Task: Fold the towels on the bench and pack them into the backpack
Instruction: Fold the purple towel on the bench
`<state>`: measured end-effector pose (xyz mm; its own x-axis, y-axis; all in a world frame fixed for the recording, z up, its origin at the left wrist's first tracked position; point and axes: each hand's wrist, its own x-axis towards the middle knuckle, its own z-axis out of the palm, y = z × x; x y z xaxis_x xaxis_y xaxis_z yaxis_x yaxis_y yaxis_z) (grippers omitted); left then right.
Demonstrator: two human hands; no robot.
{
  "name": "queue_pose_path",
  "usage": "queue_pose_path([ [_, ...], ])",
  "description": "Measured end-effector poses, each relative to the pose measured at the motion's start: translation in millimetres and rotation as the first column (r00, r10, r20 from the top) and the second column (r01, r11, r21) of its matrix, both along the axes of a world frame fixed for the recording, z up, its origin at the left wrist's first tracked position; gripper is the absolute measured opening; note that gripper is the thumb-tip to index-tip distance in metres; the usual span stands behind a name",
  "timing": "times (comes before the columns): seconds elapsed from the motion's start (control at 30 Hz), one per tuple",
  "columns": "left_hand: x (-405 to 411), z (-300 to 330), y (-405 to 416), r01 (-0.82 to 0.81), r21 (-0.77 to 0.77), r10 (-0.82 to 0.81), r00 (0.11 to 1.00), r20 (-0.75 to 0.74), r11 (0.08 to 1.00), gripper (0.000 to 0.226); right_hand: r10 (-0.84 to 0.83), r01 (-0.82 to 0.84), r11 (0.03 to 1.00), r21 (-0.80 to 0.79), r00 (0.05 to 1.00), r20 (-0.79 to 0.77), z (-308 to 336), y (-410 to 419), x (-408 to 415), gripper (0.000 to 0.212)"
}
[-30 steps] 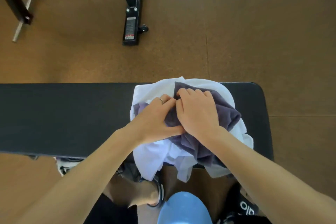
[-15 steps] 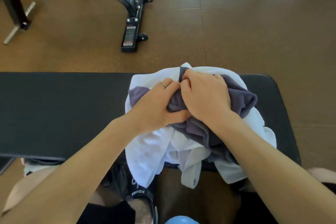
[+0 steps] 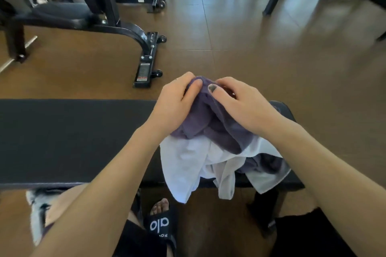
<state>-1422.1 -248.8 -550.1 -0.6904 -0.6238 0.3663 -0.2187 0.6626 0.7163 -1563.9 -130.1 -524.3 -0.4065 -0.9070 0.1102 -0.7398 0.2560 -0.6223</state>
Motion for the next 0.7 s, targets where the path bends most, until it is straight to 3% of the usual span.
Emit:
queue_pose_path([
  [0.1,6,12,0,-0.078,0.241,0.115,0.983,-0.144,0.967,0.035,-0.008,0.000,0.999,-0.053,0.989,-0.148,1,7,13,0.048],
  [0.2,11,25,3,-0.035,0.549,0.226,0.932,-0.283,0.835,0.043,-0.052,0.030,0.995,-0.095,0.971,-0.234,-2,7,21,0.029],
  [0.27,15,30,2,-0.012,0.667,0.297,0.901,-0.316,0.745,0.043,-0.110,0.073,0.986,-0.153,0.962,-0.250,-3,7,23,0.019],
  [0.43,29,36,-7,0.134,0.725,0.222,0.901,-0.373,0.675,0.028,-0.192,0.111,0.970,-0.215,0.894,-0.404,0,7,29,0.023],
  [0.53,40,36,-11,0.236,0.705,0.101,0.910,-0.401,0.669,0.042,-0.218,0.116,0.966,-0.231,0.844,-0.491,0,6,33,0.031],
  [0.7,50,38,-13,0.147,0.661,0.186,0.895,-0.406,0.736,0.033,-0.297,0.192,0.953,-0.234,0.746,-0.596,-10,3,44,0.047],
])
